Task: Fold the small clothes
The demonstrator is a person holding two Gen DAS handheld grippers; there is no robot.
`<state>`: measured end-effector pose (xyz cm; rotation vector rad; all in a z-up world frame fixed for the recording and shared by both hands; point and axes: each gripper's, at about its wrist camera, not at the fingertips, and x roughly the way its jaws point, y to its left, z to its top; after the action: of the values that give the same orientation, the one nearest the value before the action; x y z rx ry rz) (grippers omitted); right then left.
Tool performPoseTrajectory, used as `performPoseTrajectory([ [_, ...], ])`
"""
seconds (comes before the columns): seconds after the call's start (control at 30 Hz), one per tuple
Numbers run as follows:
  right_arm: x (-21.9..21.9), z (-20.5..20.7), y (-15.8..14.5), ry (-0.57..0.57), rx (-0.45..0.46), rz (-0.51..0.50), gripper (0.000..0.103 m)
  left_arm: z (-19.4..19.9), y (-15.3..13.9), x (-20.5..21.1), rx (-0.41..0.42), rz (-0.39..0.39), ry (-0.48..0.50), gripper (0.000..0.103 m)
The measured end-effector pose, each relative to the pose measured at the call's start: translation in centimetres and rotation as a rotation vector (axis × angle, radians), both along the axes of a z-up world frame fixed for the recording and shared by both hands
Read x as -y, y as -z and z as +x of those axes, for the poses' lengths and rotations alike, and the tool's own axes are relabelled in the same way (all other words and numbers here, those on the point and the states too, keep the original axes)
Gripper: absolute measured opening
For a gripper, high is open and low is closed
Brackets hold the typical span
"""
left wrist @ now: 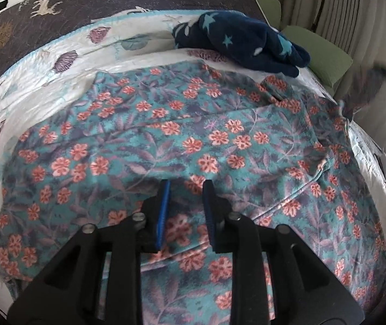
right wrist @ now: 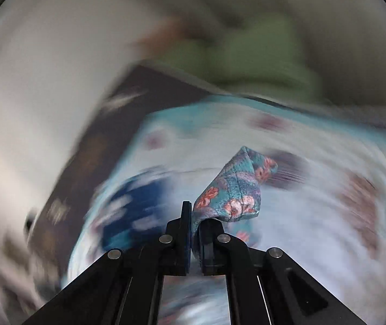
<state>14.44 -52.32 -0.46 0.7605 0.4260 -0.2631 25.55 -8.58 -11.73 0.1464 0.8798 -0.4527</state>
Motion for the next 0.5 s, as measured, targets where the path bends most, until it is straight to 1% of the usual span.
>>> performPoseTrajectory([
  [0.03,-3.7,0.8,-2.3,-0.1,0.039,-0.078,0.005,-0.4,-0.4,-0.6,0.006,-0.018,-0.009,0.029],
  [0.1,-10.9,2.0,-5.1,-0.282,0.094,-0.2,0.008,-0.9,-1.1,-1.9,0.015,-0.056,-0.033,0.046],
  [0.13,-14.6,2.3,-5.7,-0.374,0.107,-0.26,0.008,-1.2,-1.4,-2.7,0.02,-0.074,-0.049,0.049],
  [0.17,-18.8,2.9,-5.9,-0.481,0.108,-0.329,0.012,-1.6,-1.8,-3.8,0.027,-0.098,-0.069,0.05],
  [0.2,-23.5,3.5,-5.2,-0.607,0.087,-0.393,0.021,-2.0,-2.1,-5.0,0.031,-0.121,-0.087,0.051],
  [0.23,-26.6,3.9,-4.2,-0.701,0.056,-0.429,0.026,-2.3,-2.2,-6.2,0.029,-0.14,-0.102,0.052],
  [0.27,-29.9,4.2,-2.7,-0.797,0.003,-0.469,0.033,-2.5,-2.3,-6.9,0.024,-0.149,-0.109,0.054],
  [0.3,-32.8,4.2,-0.7,-0.871,-0.061,-0.509,0.034,-2.8,-2.2,-7.9,0.016,-0.161,-0.113,0.054],
  [0.37,-35.7,3.7,2.3,-0.951,-0.149,-0.568,0.034,-3.4,-2.0,-9.3,0.008,-0.163,-0.117,0.055],
  [0.4,-36.0,3.3,3.5,-0.971,-0.177,-0.579,0.034,-3.6,-1.8,-9.7,0.004,-0.163,-0.114,0.054],
  [0.43,-35.8,2.8,4.3,-0.976,-0.198,-0.574,0.034,-3.7,-1.7,-10.0,-0.001,-0.171,-0.104,0.055],
  [0.47,-34.9,2.8,4.8,-0.964,-0.218,-0.554,0.038,-3.8,-1.6,-10.1,-0.014,-0.188,-0.085,0.055],
  [0.5,-33.7,2.7,5.2,-0.94,-0.24,-0.524,0.043,-3.8,-1.5,-10.0,-0.026,-0.199,-0.072,0.055],
])
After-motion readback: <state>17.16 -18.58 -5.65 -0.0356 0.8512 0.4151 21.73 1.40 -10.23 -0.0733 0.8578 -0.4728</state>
